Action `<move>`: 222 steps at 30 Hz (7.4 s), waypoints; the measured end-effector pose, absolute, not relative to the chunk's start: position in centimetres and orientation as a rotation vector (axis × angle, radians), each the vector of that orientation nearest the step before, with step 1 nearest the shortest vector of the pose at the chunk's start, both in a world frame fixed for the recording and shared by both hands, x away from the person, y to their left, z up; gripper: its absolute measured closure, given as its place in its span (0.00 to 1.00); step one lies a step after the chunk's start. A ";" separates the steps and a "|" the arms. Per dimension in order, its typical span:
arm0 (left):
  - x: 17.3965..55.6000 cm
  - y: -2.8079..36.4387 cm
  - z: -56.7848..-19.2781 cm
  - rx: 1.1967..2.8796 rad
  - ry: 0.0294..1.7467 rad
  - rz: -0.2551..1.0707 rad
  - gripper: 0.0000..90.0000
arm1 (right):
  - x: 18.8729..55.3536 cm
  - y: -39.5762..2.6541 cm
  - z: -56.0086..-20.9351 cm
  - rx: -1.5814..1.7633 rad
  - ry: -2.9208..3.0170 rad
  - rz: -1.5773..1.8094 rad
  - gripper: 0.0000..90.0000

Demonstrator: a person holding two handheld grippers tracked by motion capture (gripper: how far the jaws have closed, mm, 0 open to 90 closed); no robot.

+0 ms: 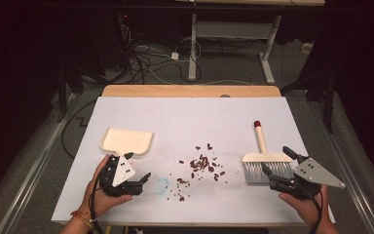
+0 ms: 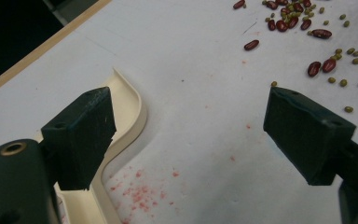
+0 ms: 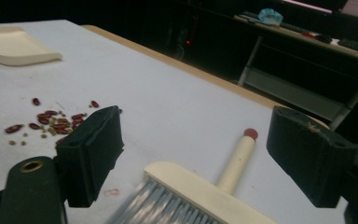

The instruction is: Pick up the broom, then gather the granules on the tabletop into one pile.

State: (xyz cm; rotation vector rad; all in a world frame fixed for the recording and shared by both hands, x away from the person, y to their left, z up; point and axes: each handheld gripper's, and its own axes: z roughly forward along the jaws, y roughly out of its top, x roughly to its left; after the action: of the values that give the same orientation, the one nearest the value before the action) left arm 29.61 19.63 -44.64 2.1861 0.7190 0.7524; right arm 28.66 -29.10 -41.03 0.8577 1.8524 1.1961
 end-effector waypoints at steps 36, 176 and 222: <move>29.6 19.7 -45.1 2.208 0.692 0.696 0.18 | 46.7 -28.8 -45.3 1.580 2.201 0.615 0.48; 28.5 23.1 -43.4 2.061 0.764 0.822 0.18 | 32.3 -16.8 -38.3 0.413 2.679 1.256 0.76; 28.4 23.1 -45.1 2.151 0.790 0.773 0.18 | 35.7 -11.9 -42.5 0.778 2.728 1.248 0.75</move>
State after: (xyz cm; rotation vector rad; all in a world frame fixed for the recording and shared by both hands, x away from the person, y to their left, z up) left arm 28.43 23.11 -45.08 2.1511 0.7901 0.7726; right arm 35.70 -11.87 -42.52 0.7782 2.7284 1.2476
